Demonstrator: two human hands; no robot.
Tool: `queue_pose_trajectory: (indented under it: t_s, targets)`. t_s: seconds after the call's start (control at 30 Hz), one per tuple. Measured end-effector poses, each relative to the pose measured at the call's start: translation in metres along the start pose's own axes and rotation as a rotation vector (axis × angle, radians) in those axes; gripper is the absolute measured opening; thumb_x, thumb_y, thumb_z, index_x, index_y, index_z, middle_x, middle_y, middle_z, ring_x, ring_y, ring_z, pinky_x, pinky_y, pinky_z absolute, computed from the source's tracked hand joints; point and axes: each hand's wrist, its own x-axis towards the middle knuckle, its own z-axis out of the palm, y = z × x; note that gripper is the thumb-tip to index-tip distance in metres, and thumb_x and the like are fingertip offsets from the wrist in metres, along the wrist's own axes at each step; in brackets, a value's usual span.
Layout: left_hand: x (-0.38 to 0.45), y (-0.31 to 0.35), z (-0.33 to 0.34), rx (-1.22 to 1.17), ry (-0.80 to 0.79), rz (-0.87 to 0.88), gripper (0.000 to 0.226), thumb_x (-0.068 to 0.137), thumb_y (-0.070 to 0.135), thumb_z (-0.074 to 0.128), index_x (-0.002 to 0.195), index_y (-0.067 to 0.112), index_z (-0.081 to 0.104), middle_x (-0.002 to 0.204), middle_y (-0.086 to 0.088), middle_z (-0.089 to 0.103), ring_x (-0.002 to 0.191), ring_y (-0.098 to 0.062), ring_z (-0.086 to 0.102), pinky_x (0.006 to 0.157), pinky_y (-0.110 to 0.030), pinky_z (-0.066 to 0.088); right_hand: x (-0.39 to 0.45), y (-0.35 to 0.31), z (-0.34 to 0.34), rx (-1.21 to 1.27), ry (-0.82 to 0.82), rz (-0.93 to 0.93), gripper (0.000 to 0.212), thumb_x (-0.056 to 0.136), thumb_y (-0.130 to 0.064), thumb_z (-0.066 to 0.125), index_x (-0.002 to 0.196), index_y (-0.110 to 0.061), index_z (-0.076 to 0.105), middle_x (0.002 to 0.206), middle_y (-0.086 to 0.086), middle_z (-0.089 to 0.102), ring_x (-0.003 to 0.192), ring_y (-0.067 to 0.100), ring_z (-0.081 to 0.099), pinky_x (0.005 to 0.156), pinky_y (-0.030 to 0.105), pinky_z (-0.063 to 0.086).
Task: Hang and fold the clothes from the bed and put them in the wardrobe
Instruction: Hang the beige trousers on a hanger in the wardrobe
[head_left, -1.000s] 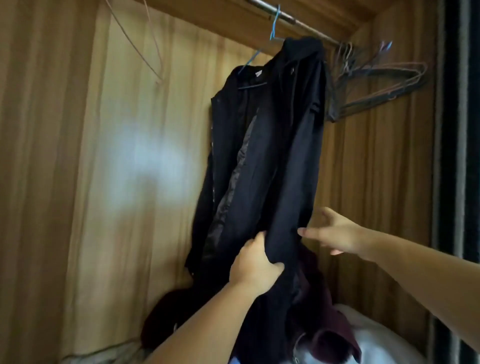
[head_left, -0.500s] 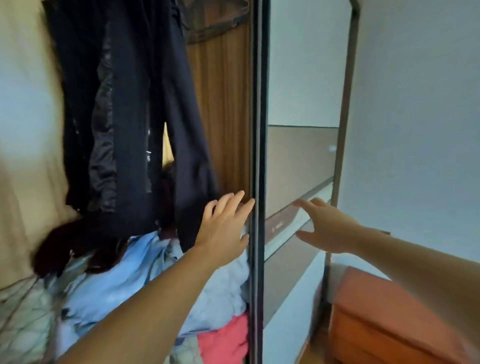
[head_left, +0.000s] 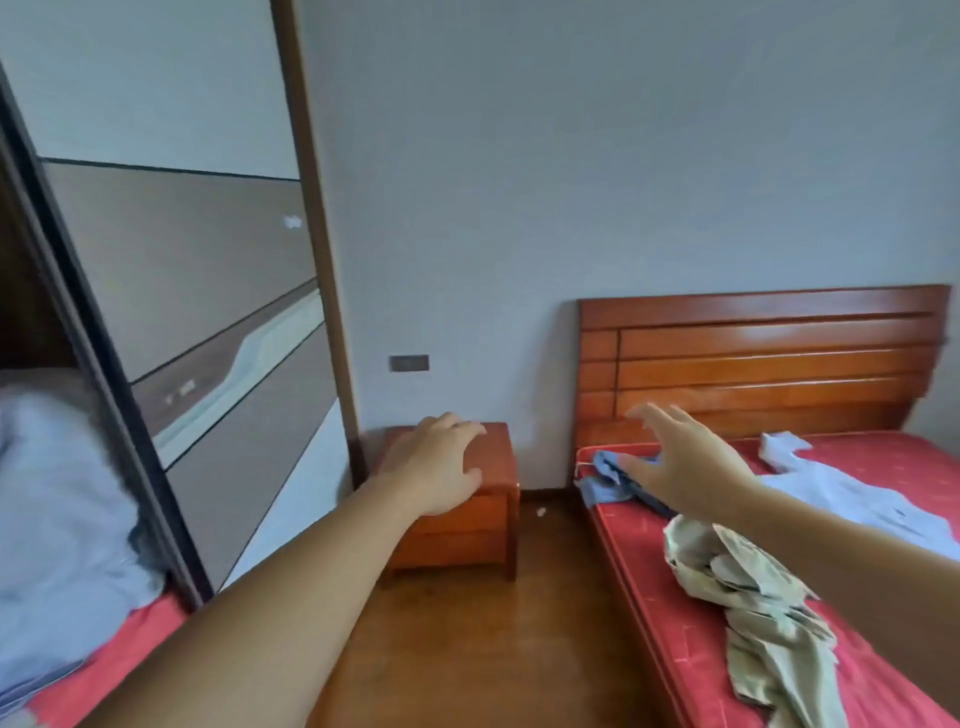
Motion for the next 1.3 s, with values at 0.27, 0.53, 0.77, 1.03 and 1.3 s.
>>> queue_pose_trajectory:
  t_s: [0.27, 0.53, 0.77, 1.03, 1.3]
  targets:
    - [-0.019, 0.083, 0.071, -0.13, -0.132, 0.359, 0.057, 0.091, 0.036, 0.055, 0.145, 0.033, 0.038, 0.15, 0.008, 0.037, 0.135, -0.018, 0.038, 0.106, -0.04, 0.041, -0.142, 0.056, -0.019, -0.07, 0.093, 0.395, 0.054, 0.085, -0.039, 0.067, 0.132, -0.02, 0.049, 0.123, 0.002, 0.055, 0.105, 0.024, 0.057, 0.091, 0.039, 0.047]
    - [-0.077, 0.182, 0.105, -0.213, -0.28, 0.621, 0.058, 0.088, 0.038, 0.058, 0.143, 0.031, 0.04, 0.146, 0.004, 0.042, 0.132, -0.021, 0.041, 0.102, -0.04, 0.044, -0.312, 0.053, -0.038, -0.195, 0.007, 0.674, 0.06, 0.086, -0.044, 0.063, 0.14, -0.027, 0.042, 0.129, 0.0, 0.05, 0.113, 0.022, 0.056, 0.091, 0.036, 0.048]
    - [-0.141, 0.27, 0.102, -0.269, -0.349, 0.798, 0.054, 0.089, 0.031, 0.055, 0.141, 0.031, 0.042, 0.144, 0.003, 0.042, 0.134, -0.019, 0.037, 0.105, -0.04, 0.041, -0.429, 0.061, -0.072, -0.175, 0.072, 0.887, 0.054, 0.087, -0.042, 0.063, 0.135, -0.027, 0.045, 0.129, -0.002, 0.05, 0.111, 0.017, 0.055, 0.09, 0.032, 0.048]
    - [-0.238, 0.343, 0.097, -0.206, -0.404, 0.846, 0.057, 0.09, 0.036, 0.056, 0.144, 0.032, 0.038, 0.146, 0.005, 0.039, 0.133, -0.019, 0.039, 0.106, -0.039, 0.04, -0.549, 0.067, -0.093, -0.094, 0.106, 0.973, 0.052, 0.086, -0.044, 0.063, 0.133, -0.032, 0.044, 0.126, -0.003, 0.05, 0.104, 0.017, 0.056, 0.087, 0.039, 0.053]
    - [-0.294, 0.367, 0.083, -0.103, -0.408, 0.837, 0.057, 0.09, 0.036, 0.054, 0.144, 0.032, 0.038, 0.149, 0.003, 0.037, 0.135, -0.021, 0.038, 0.107, -0.04, 0.039, -0.603, 0.075, -0.107, -0.051, 0.133, 0.987, 0.053, 0.087, -0.045, 0.062, 0.135, -0.031, 0.042, 0.131, -0.003, 0.047, 0.105, 0.016, 0.056, 0.085, 0.038, 0.054]
